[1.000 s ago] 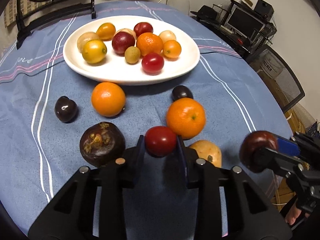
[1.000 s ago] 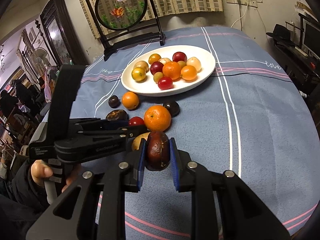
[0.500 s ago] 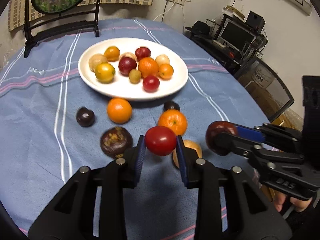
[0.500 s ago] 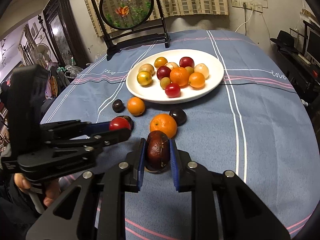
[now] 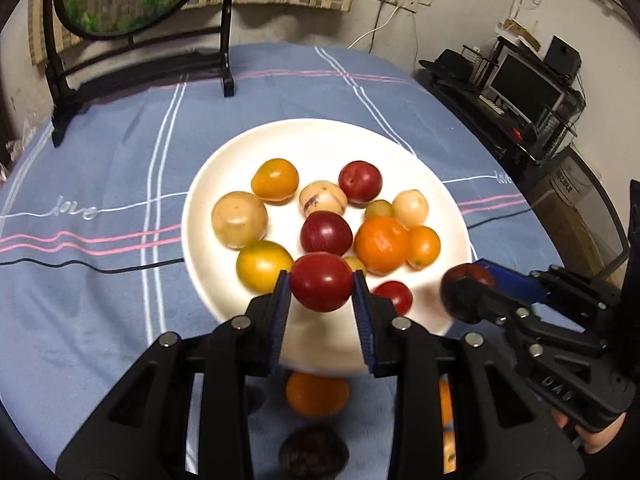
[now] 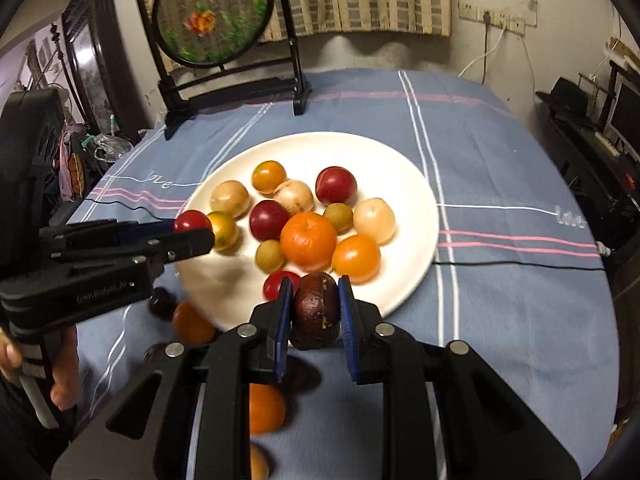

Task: Organize fruits
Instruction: 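Carry the tomato and dark brown fruit onto the white plate, open both tools, then grasp the pale spotted fruit with the right tool while the left tool grasps a dark brown fruit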

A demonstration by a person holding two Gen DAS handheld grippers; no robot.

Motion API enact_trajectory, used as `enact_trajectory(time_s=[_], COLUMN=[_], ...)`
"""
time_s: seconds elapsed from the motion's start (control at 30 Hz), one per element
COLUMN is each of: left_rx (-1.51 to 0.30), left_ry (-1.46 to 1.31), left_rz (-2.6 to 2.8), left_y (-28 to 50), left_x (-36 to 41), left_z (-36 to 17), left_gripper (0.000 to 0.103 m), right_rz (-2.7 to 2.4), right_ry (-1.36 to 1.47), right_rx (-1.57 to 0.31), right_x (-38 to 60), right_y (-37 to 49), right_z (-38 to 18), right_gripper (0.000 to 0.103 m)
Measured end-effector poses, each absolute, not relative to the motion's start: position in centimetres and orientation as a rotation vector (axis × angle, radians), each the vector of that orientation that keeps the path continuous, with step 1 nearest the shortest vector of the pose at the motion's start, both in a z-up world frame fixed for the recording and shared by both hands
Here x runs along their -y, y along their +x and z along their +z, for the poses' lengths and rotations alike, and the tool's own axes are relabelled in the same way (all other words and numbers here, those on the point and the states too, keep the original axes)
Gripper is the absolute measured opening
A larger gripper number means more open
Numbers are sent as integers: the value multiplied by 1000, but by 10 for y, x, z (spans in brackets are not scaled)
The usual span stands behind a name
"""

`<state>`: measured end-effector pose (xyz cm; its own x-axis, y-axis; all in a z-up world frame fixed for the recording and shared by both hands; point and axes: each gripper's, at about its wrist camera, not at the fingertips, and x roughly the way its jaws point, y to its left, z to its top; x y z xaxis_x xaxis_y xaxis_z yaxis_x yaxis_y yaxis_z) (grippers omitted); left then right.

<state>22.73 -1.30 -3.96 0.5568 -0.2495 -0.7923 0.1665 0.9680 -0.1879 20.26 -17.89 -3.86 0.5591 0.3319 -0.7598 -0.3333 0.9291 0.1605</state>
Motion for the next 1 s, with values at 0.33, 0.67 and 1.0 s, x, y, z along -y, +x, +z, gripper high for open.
enact_trajectory(time_s=[0.33,0.67,1.0], left_rx=[-882,-746,-815], left_ry=[-114,-77,-83], left_rz=[-221,-137,-128], left_y=[227,137,88], left_x=[5,-13,-23], left_z=[-27,0,-29], left_gripper=[74,84,84], right_rz=[349,342,356], right_ry=[-21,-27,-82], right_rx=[-841,-781,-796], right_x=[180,188,170], right_y=[209,138,84], right_z=[-33,-7,-14], right_gripper=[57,74,90])
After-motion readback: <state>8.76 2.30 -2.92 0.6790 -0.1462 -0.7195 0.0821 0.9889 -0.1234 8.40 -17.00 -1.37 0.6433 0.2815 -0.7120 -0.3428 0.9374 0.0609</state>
